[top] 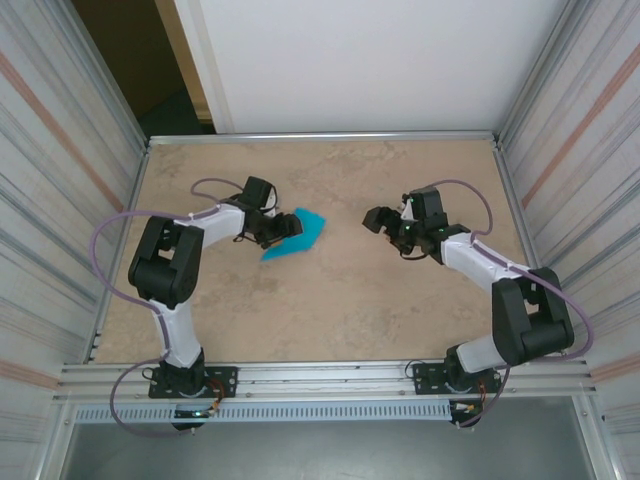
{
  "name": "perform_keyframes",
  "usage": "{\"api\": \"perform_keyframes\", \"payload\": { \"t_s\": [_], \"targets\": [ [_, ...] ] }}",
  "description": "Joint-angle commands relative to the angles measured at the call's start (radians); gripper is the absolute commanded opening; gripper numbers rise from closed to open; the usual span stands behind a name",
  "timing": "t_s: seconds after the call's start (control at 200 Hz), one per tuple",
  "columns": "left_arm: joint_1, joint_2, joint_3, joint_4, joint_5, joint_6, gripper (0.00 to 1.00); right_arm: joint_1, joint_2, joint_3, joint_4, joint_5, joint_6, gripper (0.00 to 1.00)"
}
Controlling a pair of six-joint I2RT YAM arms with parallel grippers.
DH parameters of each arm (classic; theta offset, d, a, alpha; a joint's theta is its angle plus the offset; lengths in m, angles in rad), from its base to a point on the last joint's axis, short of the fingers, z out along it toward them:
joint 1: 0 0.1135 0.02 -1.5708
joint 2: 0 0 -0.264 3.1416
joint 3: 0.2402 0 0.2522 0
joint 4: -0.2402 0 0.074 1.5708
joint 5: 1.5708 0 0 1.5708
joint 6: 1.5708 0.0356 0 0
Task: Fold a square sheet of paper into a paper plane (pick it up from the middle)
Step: Move the paper to the center of the table.
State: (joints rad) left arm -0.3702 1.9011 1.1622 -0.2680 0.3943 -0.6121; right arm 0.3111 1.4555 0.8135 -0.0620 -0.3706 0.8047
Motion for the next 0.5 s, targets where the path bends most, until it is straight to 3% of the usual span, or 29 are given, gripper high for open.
{"api": "perform_keyframes", "payload": {
  "t_s": [0.0,0.276,0.496],
  "targets": [
    [-0.031,-0.013,-0.05,-0.004,0.067,-0.064,0.65,0.033,0.027,0.028,0.031,-0.022,0.057,0.86],
    [-0.159,-0.069,-0.153,0.095,0.088,-0.229,0.61,0.1,0.054,-0.049,0.104,-0.031,0.198,0.81],
    [-0.162,-0.076,-0.186,0.152,0.063,-0.305,0.54,0.181,0.087,-0.097,0.172,-0.044,0.327,0.69]
  ]
}}
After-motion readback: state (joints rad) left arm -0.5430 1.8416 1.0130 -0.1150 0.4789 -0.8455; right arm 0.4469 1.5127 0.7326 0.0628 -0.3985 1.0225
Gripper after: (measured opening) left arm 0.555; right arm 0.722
